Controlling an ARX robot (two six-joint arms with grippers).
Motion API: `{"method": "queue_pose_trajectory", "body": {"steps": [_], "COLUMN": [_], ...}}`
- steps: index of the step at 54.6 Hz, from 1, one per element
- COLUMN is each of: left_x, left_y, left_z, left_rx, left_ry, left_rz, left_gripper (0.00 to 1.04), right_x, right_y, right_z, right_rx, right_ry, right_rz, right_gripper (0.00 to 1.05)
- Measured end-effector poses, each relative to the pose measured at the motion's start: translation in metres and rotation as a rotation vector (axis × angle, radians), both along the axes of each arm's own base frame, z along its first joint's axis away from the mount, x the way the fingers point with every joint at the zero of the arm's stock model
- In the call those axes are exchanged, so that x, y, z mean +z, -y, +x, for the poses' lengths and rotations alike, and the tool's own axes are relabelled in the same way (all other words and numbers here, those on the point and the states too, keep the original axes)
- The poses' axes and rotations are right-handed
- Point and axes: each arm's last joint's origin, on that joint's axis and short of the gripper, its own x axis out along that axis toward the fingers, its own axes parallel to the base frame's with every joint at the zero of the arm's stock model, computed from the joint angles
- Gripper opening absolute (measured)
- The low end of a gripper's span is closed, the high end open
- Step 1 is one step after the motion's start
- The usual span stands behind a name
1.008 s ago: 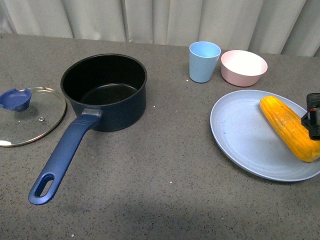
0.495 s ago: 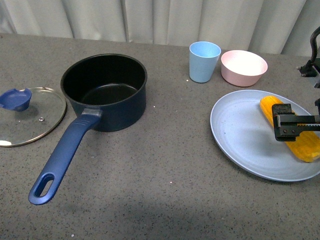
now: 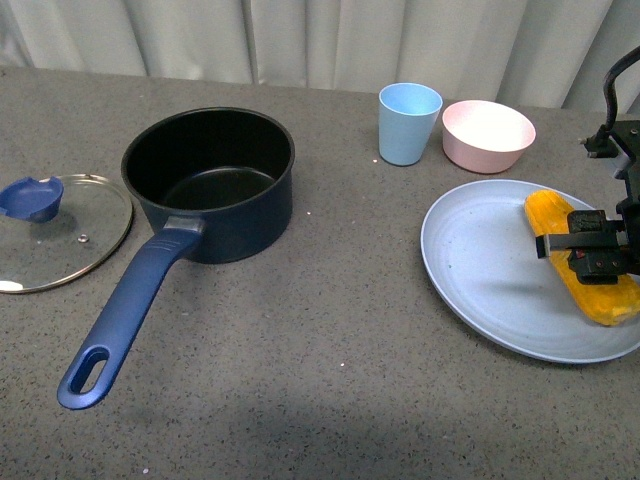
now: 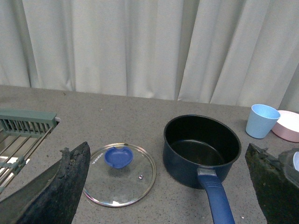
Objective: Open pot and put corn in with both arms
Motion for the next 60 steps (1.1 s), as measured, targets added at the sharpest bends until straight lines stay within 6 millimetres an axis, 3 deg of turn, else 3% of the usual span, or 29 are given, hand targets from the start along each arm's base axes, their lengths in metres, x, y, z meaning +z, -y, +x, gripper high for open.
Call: {"method": "queue_pose_trajectory", "body": {"steps": [10, 23, 32, 51, 60], "left_x": [0.0, 0.0, 0.0, 0.0, 0.0], "left_y": [0.0, 0.0, 0.0, 0.0, 0.0], "left_z": [0.0, 0.0, 0.0, 0.0, 0.0], "left_rx": [0.0, 0.0, 0.0, 0.0, 0.0], "left_ry": [0.0, 0.0, 0.0, 0.0, 0.0], "left_rz": [0.0, 0.0, 0.0, 0.0, 0.0], "left_gripper": [0.98, 0.98, 0.98, 0.98, 0.98], "right_x": [0.012, 0.071, 0.091, 0.097, 0.097], "right_y": [-0.002, -0.026, -0.077, -0.192, -0.221], "right_z": [-0.003, -0.014, -0.012, 0.014, 0.037], "right_rx": [0.037, 0.159, 0.259, 0.33, 0.322], "right_ry": [0.011, 0.093, 0.114, 0.086, 0.081], "right_rz": [0.063, 0.356, 0.594, 0.685, 0.696], "right_gripper": [0.21, 0.12, 0.11, 0.11, 0.11]}}
